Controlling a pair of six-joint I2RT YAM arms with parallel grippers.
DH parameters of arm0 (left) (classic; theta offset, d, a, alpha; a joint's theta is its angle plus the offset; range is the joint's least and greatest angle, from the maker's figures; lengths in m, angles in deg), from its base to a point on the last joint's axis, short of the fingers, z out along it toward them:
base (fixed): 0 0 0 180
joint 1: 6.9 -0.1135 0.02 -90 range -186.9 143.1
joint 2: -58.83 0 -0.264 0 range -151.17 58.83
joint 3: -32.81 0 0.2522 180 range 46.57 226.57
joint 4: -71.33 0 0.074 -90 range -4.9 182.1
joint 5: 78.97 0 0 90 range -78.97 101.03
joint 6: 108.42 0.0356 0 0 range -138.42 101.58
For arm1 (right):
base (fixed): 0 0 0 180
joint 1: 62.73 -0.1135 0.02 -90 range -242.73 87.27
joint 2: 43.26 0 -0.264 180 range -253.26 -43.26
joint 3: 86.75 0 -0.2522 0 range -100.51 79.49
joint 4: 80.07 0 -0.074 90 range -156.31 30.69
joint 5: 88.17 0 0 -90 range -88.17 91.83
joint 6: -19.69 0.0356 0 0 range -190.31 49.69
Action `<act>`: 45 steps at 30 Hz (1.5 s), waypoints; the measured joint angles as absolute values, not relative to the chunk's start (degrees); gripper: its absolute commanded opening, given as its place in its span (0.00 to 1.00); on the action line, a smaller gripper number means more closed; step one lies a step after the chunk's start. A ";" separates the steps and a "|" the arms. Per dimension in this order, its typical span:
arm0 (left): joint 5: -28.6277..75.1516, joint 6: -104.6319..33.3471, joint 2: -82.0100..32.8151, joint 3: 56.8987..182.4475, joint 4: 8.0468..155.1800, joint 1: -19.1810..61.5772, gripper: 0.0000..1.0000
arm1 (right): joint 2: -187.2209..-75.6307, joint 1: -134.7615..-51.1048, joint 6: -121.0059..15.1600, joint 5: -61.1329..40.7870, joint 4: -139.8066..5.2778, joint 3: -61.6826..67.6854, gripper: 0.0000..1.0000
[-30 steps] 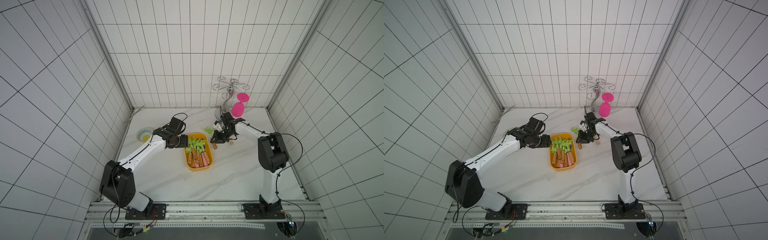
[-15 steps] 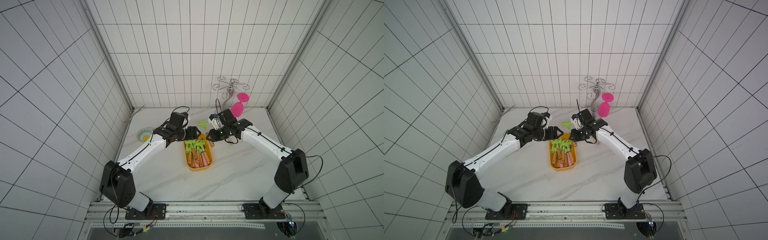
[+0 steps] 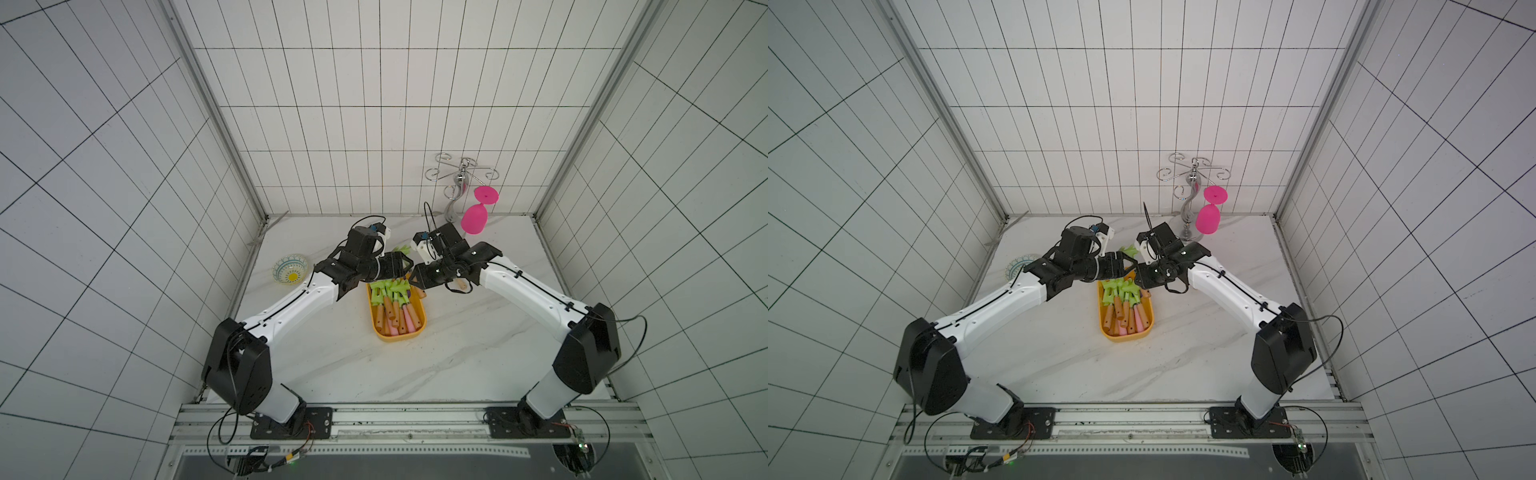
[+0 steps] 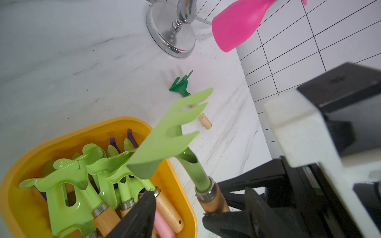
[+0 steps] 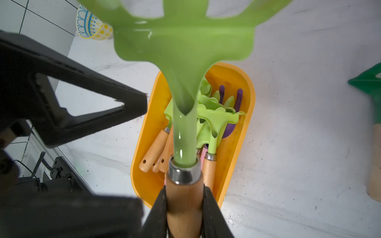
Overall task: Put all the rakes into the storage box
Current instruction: Pick up the rake at the center of the board.
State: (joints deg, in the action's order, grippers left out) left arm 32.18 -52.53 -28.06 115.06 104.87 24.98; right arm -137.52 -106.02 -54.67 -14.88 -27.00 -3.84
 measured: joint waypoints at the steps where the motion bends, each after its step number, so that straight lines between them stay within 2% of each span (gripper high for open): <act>1: 32.18 -52.68 -28.21 114.86 104.60 25.04 0.68 | -137.50 -106.37 -54.52 -14.75 -27.03 -3.84 0.18; 18: 29.99 -55.50 -25.79 107.56 96.23 25.57 0.57 | -136.14 -107.53 -49.62 -17.55 -30.22 -2.83 0.20; 21: 29.93 -55.46 -25.35 107.01 95.12 25.52 0.50 | -136.12 -107.94 -49.77 -18.82 -30.54 -2.83 0.20; 28: 31.17 -56.29 -25.13 105.75 92.12 25.57 0.25 | -136.12 -110.04 -50.65 -19.32 -30.50 -2.77 0.22; 32: 32.22 -57.25 -24.48 105.33 90.02 25.63 0.17 | -136.14 -110.08 -51.50 -18.95 -30.61 -2.74 0.31; 38: 32.31 -56.33 -24.37 103.34 90.20 25.28 0.10 | -135.90 -110.08 -52.18 -16.72 -30.00 -2.55 0.59; 45: 33.14 -55.44 -25.22 100.52 89.78 25.20 0.09 | -132.14 -110.04 -53.07 -10.67 -29.32 -0.36 0.68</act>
